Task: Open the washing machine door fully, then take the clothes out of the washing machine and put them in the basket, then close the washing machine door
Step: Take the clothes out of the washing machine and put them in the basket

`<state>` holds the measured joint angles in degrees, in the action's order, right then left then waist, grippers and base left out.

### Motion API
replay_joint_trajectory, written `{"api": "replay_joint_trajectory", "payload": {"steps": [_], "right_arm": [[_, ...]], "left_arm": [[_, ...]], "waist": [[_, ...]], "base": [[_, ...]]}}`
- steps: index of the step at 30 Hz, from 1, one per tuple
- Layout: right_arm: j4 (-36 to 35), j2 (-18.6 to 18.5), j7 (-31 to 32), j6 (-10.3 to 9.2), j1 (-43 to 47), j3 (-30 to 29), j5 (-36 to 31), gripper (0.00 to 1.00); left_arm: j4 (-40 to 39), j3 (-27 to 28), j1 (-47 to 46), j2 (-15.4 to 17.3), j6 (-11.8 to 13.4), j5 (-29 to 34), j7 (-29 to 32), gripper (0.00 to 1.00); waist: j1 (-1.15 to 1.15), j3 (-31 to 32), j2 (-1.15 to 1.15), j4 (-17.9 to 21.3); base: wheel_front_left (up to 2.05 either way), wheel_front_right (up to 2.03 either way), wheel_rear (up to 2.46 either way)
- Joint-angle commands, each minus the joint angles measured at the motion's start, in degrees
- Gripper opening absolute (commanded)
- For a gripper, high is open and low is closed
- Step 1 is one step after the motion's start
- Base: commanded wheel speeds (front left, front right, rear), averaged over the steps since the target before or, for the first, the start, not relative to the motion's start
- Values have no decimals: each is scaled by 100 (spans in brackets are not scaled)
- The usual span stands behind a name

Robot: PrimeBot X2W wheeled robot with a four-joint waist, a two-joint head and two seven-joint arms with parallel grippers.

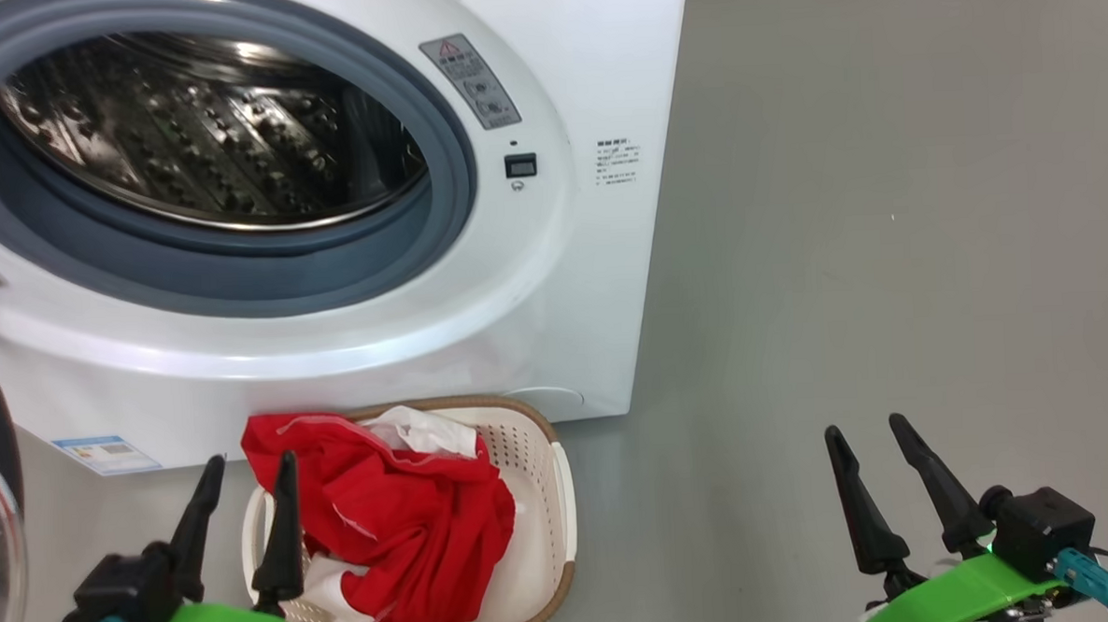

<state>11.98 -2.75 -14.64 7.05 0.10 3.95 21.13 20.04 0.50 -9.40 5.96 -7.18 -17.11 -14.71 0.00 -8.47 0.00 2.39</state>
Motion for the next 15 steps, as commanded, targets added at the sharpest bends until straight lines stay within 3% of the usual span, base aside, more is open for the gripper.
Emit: {"api": "replay_joint_trajectory", "payload": {"steps": [1,15], "right_arm": [[-141,-12,-36,44,11,76,-45,100],[-194,-12,-36,44,258,-71,-27,100]], "left_arm": [[-188,208,23,83,-31,74,-29,100],[-981,655,846,-110,-31,262,-29,100]], "waist": [[0,112,0,-47],[0,219,0,-84]], "base": [[0,0,0],[0,0,0]]}}
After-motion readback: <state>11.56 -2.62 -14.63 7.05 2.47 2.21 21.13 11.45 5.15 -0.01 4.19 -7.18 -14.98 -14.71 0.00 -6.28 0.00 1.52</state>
